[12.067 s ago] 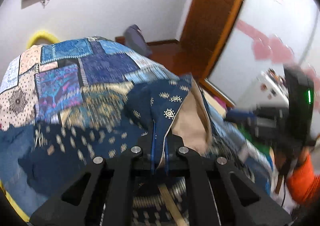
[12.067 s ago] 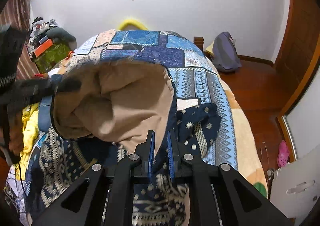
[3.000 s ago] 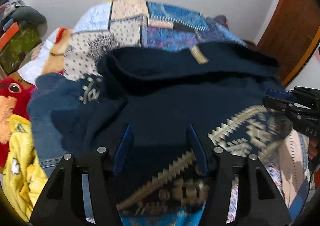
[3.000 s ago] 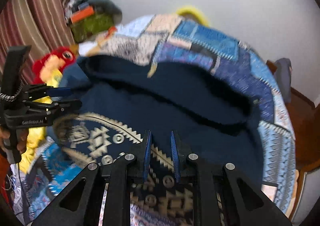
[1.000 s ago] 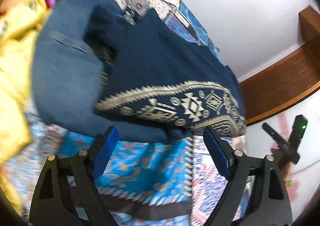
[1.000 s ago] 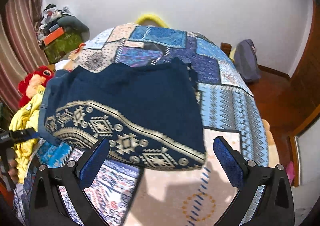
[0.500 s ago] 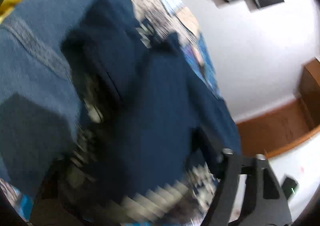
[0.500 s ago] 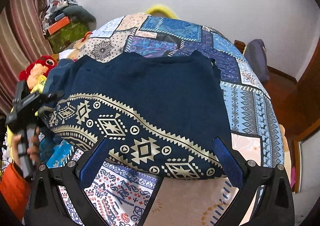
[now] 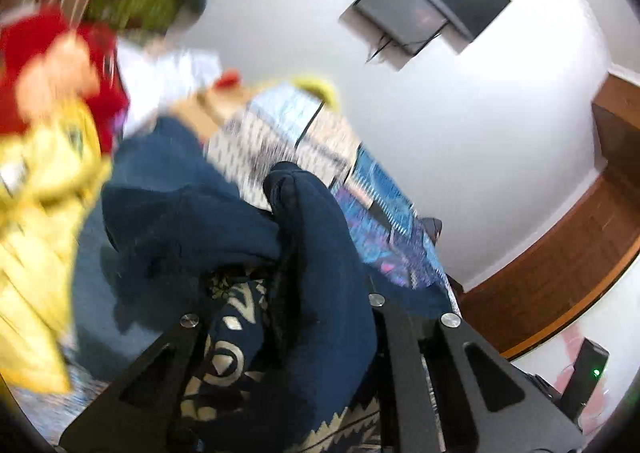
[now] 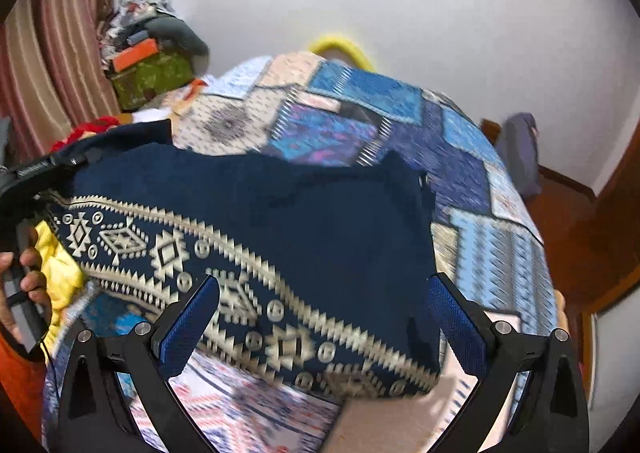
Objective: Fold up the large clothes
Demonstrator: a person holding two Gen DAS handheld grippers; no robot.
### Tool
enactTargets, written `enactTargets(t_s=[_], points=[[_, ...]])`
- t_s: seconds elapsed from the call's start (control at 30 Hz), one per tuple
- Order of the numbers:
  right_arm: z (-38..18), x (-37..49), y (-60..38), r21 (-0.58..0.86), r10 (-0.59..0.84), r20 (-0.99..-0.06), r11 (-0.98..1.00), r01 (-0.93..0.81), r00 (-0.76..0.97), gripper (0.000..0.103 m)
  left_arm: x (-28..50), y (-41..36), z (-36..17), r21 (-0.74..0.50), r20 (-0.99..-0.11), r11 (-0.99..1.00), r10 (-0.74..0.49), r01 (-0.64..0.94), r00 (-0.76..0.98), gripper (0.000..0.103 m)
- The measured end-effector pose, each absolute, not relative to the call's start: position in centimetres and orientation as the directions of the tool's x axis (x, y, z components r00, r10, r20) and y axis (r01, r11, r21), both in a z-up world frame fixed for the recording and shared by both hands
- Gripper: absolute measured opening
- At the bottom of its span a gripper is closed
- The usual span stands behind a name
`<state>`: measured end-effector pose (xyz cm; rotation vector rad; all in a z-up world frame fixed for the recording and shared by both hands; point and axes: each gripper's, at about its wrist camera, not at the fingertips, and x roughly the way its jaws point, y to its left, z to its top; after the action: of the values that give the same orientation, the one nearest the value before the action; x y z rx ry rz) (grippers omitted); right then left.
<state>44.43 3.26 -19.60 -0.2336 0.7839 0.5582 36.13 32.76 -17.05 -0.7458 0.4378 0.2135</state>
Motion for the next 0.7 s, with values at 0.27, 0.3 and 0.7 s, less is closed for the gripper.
enactTargets(t_s=[0.27,0.3,0.7], points=[[-24.6,43.6,12.2,0.141,0.474,-0.774,0.775,-0.616,0.420,0.103,37.1,30.3,-13.6,-0.389,-0.515,0.838,0.147,-0.383,0.845,0.012],[-25.8,43.4,13.2,0.141,0.466,-0.790,0.770,-0.622,0.399,0.103,37.6,29.6,-13.6,-0.376,-0.521,0.848,0.140,-0.374,0.842,0.012],[-24.1,42.3,1.9,0.148,0.442,-0.810,0.789,-0.596,0.385,0.103,43.9,15.3,-12.7,-0.277,-0.535,0.958,-0.089,-0.075,0.840,0.012]])
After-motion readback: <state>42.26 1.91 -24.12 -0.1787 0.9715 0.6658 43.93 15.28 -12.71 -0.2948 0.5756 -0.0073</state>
